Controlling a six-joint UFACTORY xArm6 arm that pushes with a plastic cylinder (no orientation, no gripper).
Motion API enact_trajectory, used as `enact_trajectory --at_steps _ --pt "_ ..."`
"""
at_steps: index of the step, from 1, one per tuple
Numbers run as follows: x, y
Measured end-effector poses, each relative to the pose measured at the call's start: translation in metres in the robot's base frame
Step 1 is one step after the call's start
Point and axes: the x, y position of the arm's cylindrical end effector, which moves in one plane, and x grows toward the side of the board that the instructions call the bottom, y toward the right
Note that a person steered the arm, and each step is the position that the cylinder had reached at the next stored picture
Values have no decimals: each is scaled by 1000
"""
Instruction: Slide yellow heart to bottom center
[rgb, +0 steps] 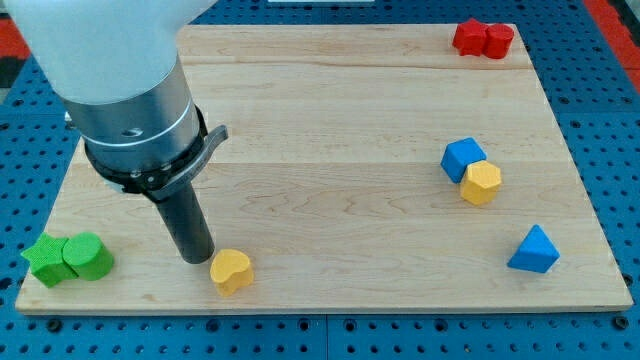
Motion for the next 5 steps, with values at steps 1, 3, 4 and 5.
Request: enact_trajectory --at_steps 1,3,4,5 --pt "10 -7" --pt "27 -7" --pt "27 15" --pt "27 42"
